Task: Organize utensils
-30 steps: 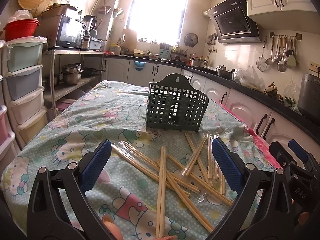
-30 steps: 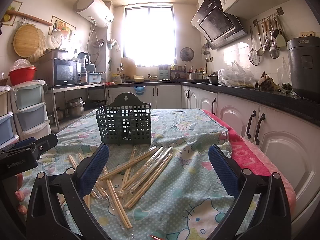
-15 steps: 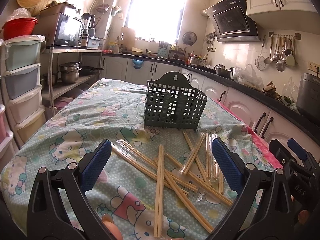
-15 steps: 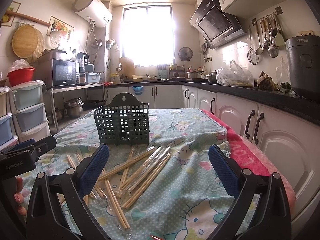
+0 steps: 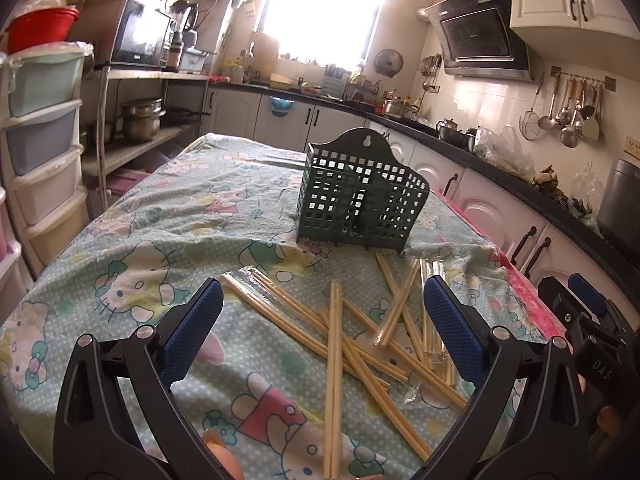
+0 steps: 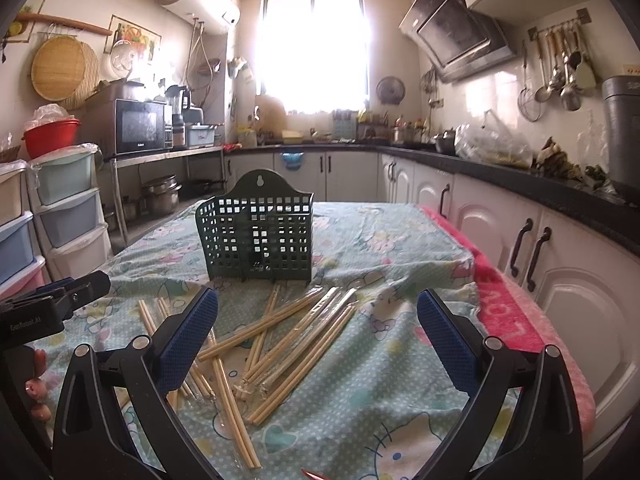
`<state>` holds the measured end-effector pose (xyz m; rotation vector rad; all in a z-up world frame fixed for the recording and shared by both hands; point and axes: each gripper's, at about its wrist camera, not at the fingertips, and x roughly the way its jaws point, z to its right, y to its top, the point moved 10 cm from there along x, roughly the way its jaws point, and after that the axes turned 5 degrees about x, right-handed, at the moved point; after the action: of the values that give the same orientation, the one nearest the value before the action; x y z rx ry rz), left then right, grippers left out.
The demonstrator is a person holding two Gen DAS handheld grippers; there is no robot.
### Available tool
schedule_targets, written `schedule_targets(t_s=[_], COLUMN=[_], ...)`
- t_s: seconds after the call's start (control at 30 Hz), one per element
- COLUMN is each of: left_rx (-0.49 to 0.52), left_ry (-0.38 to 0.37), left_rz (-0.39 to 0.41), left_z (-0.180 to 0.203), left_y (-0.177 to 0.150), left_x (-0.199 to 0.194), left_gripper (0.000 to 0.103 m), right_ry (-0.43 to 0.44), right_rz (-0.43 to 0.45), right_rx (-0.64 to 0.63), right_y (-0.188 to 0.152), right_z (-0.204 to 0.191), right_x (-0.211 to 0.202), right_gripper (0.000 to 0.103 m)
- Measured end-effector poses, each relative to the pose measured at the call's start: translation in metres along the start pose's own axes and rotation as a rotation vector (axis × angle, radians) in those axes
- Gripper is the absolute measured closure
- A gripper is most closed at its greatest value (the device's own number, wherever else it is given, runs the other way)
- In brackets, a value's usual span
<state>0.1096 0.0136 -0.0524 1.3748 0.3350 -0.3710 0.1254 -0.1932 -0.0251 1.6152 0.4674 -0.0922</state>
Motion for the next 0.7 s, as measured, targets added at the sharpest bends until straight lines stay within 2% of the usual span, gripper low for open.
schedule_targets(t_s=[0.23,0.43,0.7], left_rx=[0.013,0.051,0.092], left_ry=[-0.003,-0.001,-0.02], left_rz=[-0.018,-0.042,-0.078], left_z=[-0.006,-0.003,0.008], left_y=[0.011,0.022,0.033], left_x=[0.008,0.023,0.049], left_gripper=[0.01,0.01,0.01], right_ry=[0.043,0.076,0.04], right_rz=[-0.049,-0.114,-0.131], right_rx=[-0.032,0.007,0.005], right_y=[0.01,0.016,0.033], right_z=[-0.008,-0.006,0.007], right_x=[0.018,0.039,0.059], right_gripper=[0.006,0.006,0.006])
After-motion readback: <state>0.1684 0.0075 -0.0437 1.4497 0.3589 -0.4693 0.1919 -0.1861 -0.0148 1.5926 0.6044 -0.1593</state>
